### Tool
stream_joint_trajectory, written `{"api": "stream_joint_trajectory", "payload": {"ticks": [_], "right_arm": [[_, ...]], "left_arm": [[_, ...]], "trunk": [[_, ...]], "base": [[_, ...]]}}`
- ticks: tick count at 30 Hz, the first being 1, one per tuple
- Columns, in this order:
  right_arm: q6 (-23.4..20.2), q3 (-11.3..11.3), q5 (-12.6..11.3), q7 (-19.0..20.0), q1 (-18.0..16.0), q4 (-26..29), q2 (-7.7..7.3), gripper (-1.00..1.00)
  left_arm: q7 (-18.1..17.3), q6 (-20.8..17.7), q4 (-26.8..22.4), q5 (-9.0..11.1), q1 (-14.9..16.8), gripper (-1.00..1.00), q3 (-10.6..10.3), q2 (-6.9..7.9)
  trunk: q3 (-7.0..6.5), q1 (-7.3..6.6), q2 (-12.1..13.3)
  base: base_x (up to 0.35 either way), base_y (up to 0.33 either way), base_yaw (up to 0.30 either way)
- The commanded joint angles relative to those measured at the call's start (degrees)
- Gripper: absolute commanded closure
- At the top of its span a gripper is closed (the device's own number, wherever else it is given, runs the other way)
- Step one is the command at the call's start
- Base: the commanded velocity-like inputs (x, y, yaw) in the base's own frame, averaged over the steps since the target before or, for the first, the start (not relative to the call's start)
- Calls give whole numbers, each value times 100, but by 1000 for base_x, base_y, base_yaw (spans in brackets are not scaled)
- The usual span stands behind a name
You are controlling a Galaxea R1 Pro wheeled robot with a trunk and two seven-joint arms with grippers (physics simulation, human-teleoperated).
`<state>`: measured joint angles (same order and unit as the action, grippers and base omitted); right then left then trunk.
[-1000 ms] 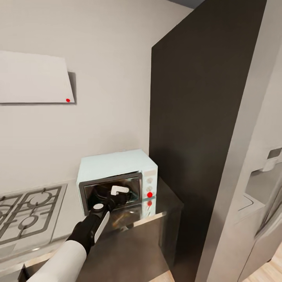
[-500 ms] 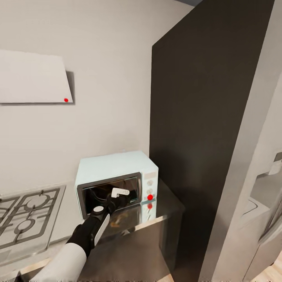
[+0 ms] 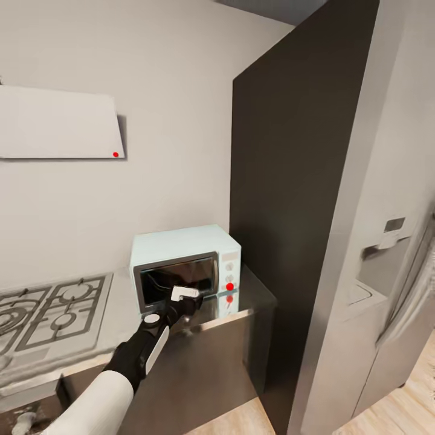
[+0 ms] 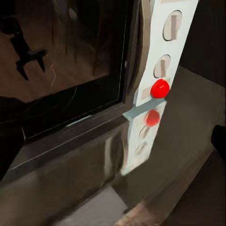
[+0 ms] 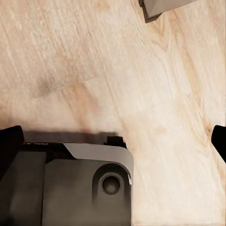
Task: In the kitchen, take the popcorn bag from the countertop, put it into the microwave, and heat it until the popcorn is cooked so the cooked popcorn ends up inside the bag.
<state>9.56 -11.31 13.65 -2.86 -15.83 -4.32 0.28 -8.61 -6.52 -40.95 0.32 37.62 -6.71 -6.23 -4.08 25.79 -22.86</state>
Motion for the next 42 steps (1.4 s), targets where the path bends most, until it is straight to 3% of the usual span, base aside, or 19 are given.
{"api": "stream_joint_trajectory", "payload": {"ticks": [1,4,8,9,11,13,15,16,20,23,29,39,42], "right_arm": [[38,-47,59,-29,-7,-25,-1,-100],[43,-47,59,-30,-7,-24,-1,-100],[66,-47,59,-37,-7,-21,-1,-100],[85,-47,59,-39,-7,-21,-1,-100],[88,-47,59,-39,-7,-22,-1,-100],[90,-47,59,-39,-7,-23,-1,-100],[90,-47,59,-39,-7,-19,-1,-100],[90,-47,59,-39,-7,-19,-1,-100],[90,-41,59,-39,-7,-23,-1,-100],[90,-38,59,-47,-7,-19,-1,-100],[-103,17,212,-121,190,-144,-185,-100],[-104,11,191,-127,516,-7,-177,-100],[-103,7,191,-122,615,-7,-177,-100]], "left_arm": [[-17,-33,-4,3,0,-100,3,-1],[-18,-35,129,3,0,-100,3,6],[-13,253,1368,3,0,-100,32,48],[9,334,2107,3,0,-100,31,231],[31,344,2530,5,0,-100,26,335],[86,347,3479,7,-2,-100,23,483],[150,345,3813,10,-54,-100,21,560],[190,325,3894,11,-181,-100,19,627],[289,157,3973,12,-1281,-100,20,871],[403,-587,3978,12,-2407,-100,20,1221],[355,-595,3938,3,-2619,-100,17,1048],[350,-589,3940,3,-2899,-100,7,728],[357,-605,3944,9,-2900,-100,11,774]], "trunk": [[3,-1,-6],[3,-1,-6],[3,-1,-6],[3,-1,-6],[3,-1,-6],[3,-1,-6],[3,-1,-6],[3,-1,-6],[3,-1,-6],[3,-1,-6],[5,-1,-6],[5,-1,-6],[5,-1,-6]], "base": [[-348,0,0],[-348,0,0],[-345,0,0],[-80,0,0],[-42,0,0],[-13,0,0],[-4,0,0],[-1,0,0],[0,0,0],[0,0,0],[0,0,0],[0,0,167],[0,0,277]]}}
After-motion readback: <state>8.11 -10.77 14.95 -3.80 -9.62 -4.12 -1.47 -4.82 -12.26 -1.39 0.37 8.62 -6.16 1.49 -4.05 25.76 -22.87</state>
